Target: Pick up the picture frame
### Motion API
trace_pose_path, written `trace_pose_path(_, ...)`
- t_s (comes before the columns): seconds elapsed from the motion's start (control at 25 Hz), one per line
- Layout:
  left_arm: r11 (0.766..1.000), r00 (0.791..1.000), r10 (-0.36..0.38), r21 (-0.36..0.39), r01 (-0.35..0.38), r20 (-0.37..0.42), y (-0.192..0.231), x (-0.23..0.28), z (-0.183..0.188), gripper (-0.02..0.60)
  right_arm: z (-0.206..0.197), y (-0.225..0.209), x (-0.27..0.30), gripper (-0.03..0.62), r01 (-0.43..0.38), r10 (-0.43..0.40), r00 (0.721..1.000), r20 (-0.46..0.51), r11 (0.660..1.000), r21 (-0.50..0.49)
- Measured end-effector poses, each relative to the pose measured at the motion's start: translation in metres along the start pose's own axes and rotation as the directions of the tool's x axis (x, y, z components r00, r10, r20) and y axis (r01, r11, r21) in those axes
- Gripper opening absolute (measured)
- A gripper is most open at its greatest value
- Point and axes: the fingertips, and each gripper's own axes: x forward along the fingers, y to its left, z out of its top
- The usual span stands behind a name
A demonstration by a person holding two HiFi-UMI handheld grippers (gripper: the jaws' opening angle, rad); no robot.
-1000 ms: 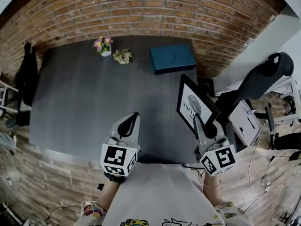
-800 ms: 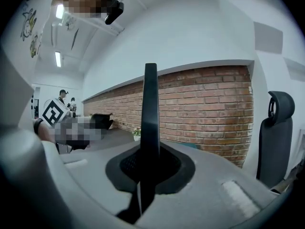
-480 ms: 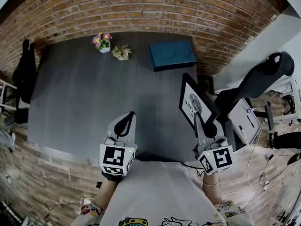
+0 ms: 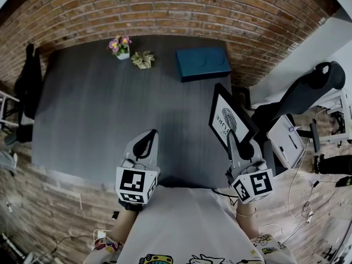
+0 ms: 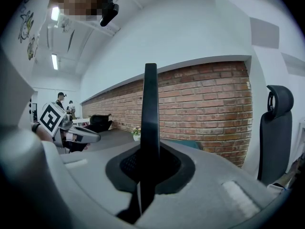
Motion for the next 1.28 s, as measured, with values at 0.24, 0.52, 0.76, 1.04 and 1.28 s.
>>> trace_pose_path(0.24,1.000,1.000,0.002,-0.002,-0.002,-0.001,0.0008,0.0007,0.0002,0.012,-0.0020,-0.0001,0.0011,0.012,0.002,-0.002,1.000,-0.007,1.000,0.003)
trace_pose_path(0.52,1.000,1.000,0.007,-0.004,-0.007,-0.007,0.0032,0.0023,-0.0026,0.012,-0.0064,-0.0012,0.0037,0.012,0.000,0.001,1.000,-0.018,1.000,0.018)
trace_pose_path(0.76,1.000,1.000,0.007,-0.003,-0.007,-0.007,0.0028,0.0029,-0.0032,0.012,-0.0084,-0.0012,0.0050,0.012,-0.009,0.010,0.999,-0.034,1.000,0.029)
trace_pose_path(1.04,1.000,1.000,0.008,-0.005,-0.008,-0.007,0.0033,0.0031,-0.0032,0.012,-0.0086,0.0007,0.0073,0.012,-0.025,0.026,0.999,-0.040,0.999,0.024)
trace_pose_path(1.28,1.000,1.000,0.013,-0.007,-0.013,-0.012,0.0044,0.0033,-0.0046,0.012,-0.0093,-0.0003,0.0075,0.012,-0.021,0.022,0.999,-0.040,0.999,0.031)
